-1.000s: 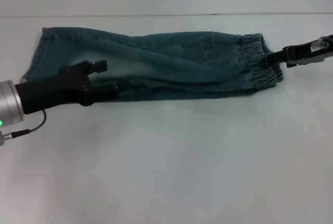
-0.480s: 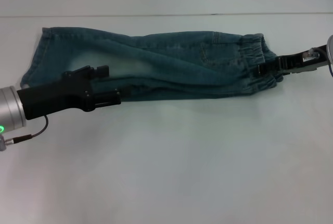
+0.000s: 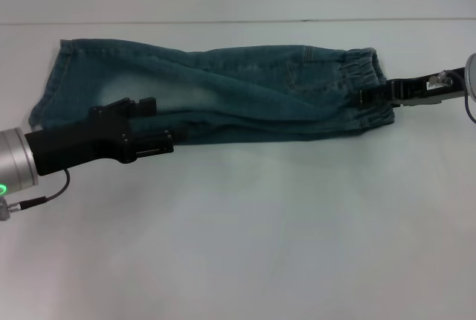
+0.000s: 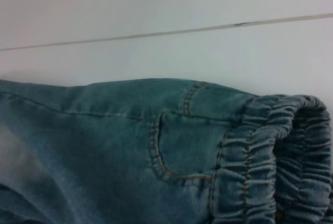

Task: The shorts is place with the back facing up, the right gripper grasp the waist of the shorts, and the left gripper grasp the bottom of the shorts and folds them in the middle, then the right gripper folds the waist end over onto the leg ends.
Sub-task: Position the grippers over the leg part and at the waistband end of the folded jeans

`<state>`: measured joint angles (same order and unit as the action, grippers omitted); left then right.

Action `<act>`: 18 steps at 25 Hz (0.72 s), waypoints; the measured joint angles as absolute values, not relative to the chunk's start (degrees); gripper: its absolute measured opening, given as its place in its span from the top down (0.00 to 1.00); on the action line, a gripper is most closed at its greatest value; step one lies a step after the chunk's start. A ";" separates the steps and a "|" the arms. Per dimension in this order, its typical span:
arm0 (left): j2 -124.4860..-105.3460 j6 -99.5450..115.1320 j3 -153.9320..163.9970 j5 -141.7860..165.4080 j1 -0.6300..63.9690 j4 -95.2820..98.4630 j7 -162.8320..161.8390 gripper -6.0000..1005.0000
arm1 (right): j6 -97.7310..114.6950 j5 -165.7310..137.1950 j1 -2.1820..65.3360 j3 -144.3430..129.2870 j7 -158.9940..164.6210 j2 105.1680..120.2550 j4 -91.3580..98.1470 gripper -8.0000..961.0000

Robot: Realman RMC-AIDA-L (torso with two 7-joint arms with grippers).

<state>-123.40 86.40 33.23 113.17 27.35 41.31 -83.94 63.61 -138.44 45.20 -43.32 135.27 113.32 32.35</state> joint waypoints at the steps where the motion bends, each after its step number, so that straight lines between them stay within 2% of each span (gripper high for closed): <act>1: -123.42 86.40 33.22 113.08 27.23 41.30 -83.93 0.06 | 64.13 -138.19 45.17 -43.38 135.26 113.26 32.43 0.04; 5: -123.56 86.40 33.01 112.97 26.68 41.30 -83.93 0.06 | 65.39 -138.11 45.17 -43.45 135.24 113.07 32.55 0.04; 10: -123.65 86.39 32.85 112.94 26.32 41.30 -83.93 0.06 | 65.54 -138.35 45.17 -43.51 134.62 112.84 32.60 0.19; 18: -123.73 86.58 33.03 112.87 26.29 41.31 -83.93 0.06 | 65.35 -138.36 45.17 -43.50 132.29 113.16 32.71 0.54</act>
<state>-123.73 86.58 33.03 112.87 26.29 41.31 -83.93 65.35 -138.36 45.17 -43.50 132.29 113.16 32.71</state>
